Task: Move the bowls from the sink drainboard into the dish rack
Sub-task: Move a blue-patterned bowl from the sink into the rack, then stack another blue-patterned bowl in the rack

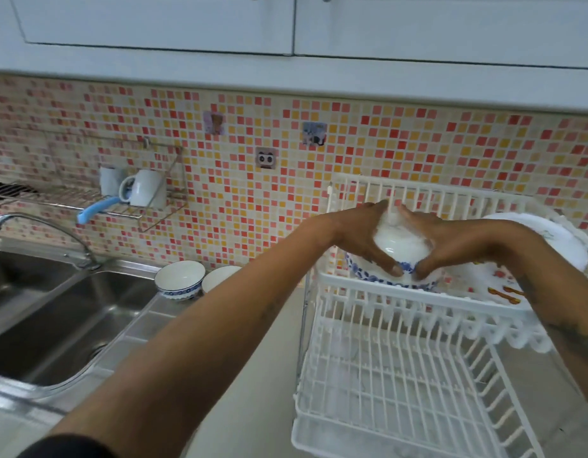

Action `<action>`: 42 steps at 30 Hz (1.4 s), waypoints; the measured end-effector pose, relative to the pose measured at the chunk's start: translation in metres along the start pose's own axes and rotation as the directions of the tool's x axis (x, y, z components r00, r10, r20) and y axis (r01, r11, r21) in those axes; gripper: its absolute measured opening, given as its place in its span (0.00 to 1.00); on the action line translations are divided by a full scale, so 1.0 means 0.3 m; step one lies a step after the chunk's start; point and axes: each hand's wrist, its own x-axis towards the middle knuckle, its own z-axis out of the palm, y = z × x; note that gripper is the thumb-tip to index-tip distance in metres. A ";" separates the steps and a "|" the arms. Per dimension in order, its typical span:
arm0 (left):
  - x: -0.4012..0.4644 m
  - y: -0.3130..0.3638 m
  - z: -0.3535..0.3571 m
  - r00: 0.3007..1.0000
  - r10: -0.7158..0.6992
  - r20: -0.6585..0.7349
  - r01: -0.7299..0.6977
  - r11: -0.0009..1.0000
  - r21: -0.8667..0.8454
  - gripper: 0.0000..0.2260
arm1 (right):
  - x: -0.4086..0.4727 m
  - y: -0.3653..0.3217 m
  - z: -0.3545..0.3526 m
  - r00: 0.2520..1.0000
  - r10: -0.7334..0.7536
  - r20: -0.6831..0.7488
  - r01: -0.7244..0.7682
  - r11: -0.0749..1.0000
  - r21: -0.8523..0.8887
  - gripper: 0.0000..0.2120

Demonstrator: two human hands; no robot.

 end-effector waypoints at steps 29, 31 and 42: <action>-0.341 -1.440 0.388 0.472 -0.878 0.077 0.085 -0.042 -0.996 0.28 | 1.133 -0.806 0.843 0.882 0.443 -0.159 -0.013 0.361 0.932 0.33; -0.267 -1.471 0.448 0.505 -0.860 0.067 0.025 -0.063 -0.998 0.28 | 1.216 -0.770 0.866 0.852 0.467 -0.234 -0.023 0.482 0.876 0.27; -0.001 -1.603 0.661 0.523 -0.851 -0.041 -0.162 -0.052 -0.985 0.21 | 1.529 -0.683 0.959 0.884 0.436 -0.167 -0.037 0.421 0.906 0.22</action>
